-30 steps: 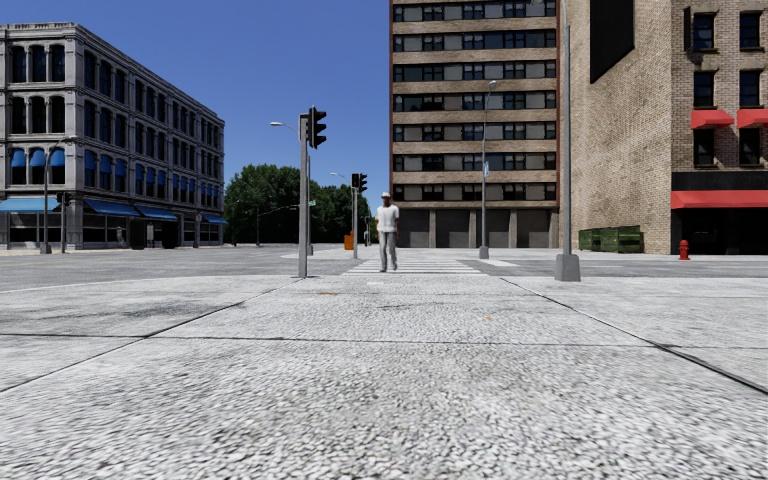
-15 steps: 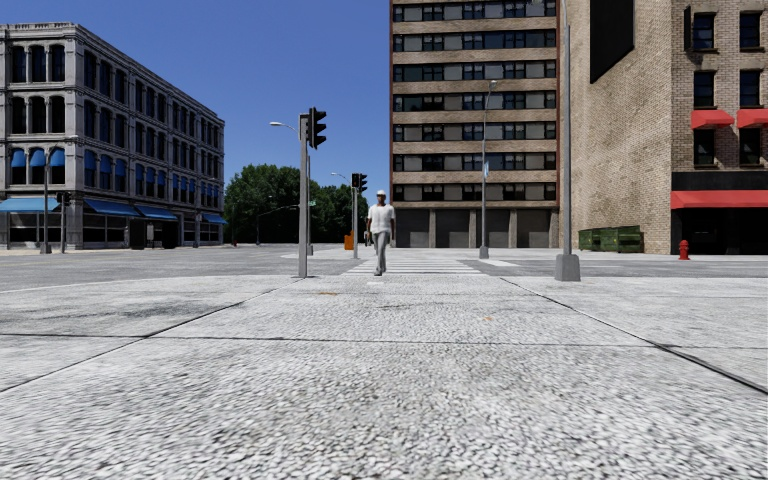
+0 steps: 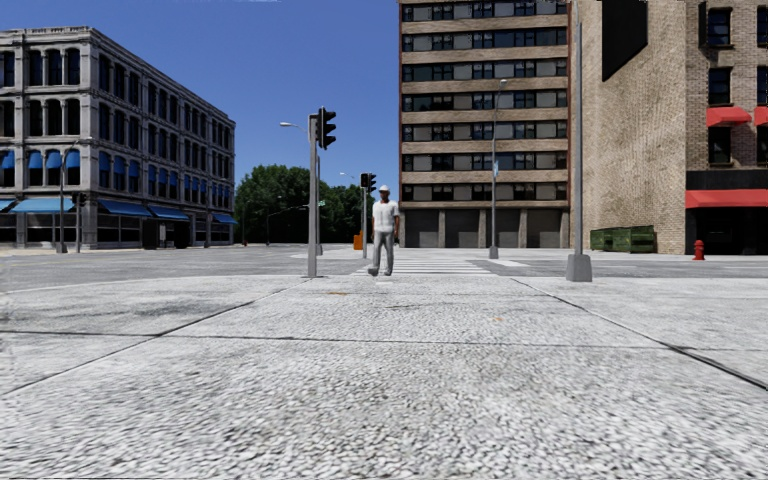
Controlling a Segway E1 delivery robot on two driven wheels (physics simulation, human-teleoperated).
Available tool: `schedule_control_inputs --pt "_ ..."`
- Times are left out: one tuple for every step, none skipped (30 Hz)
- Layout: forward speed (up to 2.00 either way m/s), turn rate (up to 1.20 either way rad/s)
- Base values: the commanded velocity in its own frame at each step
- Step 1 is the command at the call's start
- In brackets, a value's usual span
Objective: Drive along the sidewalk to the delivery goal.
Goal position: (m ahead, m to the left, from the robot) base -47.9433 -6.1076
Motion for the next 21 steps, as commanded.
schedule_control_inputs --pt "0.0 1.13" --pt "0.0 1.13" --pt "0.0 1.13" --pt "0.0 1.13" --pt "0.0 1.13" --pt "0.0 1.13" --pt "0.0 1.13" --pt "0.0 1.13" --pt "0.0 1.13" --pt "0.0 1.13" --pt "0.0 1.13" --pt "0.0 1.13" --pt "0.0 1.13" --pt "0.0 1.13" --pt "0.0 1.13" --pt "0.0 1.13" --pt "0.0 1.13" --pt "0.0 1.13" --pt "0.0 1.13" --pt "0.0 1.13" --pt "0.0 1.13"
